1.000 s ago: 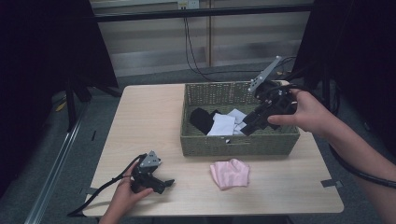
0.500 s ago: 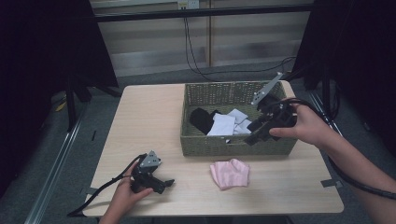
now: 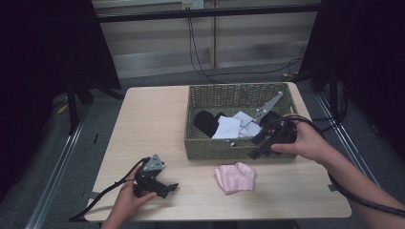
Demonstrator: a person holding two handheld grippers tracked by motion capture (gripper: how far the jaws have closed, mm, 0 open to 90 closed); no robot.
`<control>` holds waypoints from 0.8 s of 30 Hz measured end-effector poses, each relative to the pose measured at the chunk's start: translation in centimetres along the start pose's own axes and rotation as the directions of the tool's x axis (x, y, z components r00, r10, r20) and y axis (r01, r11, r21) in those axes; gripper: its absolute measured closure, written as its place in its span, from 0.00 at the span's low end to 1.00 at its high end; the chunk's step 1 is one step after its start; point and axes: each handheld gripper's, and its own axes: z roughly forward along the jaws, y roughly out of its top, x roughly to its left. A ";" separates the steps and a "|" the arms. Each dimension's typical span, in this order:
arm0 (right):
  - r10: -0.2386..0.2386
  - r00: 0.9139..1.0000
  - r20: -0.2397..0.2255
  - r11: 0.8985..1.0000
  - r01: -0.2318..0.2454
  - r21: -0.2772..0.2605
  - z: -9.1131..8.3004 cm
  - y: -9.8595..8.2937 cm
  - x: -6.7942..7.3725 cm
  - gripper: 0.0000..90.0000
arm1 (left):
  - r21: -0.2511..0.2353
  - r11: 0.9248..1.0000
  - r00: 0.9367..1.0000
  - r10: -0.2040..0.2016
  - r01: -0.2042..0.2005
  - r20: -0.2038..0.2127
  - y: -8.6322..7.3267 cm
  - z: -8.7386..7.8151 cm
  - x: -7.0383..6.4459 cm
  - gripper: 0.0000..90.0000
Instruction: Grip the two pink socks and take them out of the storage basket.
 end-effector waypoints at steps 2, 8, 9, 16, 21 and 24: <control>0.003 1.000 -0.002 1.000 -0.003 0.002 0.5 -0.2 0.0 0.39 | 0.003 1.000 1.000 -0.003 0.003 -0.001 0.0 0.0 0.0 0.00; 0.012 1.000 -0.004 1.000 -0.012 -0.015 1.8 -0.9 0.0 0.38 | 0.002 1.000 1.000 -0.002 0.002 0.000 0.0 0.0 0.0 0.00; 0.016 1.000 -0.005 1.000 -0.016 -0.012 2.0 -1.0 0.0 0.38 | 0.002 1.000 1.000 -0.002 0.002 0.000 0.0 0.0 0.0 0.00; 0.029 0.999 -0.015 0.999 -0.029 -0.020 3.4 -2.0 -0.1 0.37 | 0.000 1.000 1.000 -0.001 0.001 -0.001 0.0 0.0 0.0 0.00; 0.043 0.999 -0.019 0.999 -0.043 -0.020 4.3 -2.7 -0.3 0.36 | -0.003 1.000 1.000 -0.003 0.003 0.003 0.0 0.0 0.0 0.00; 0.036 0.999 -0.001 0.999 -0.036 -0.012 5.0 -3.1 -0.4 0.36 | -0.002 1.000 1.000 -0.003 0.003 0.002 0.0 0.0 0.0 0.00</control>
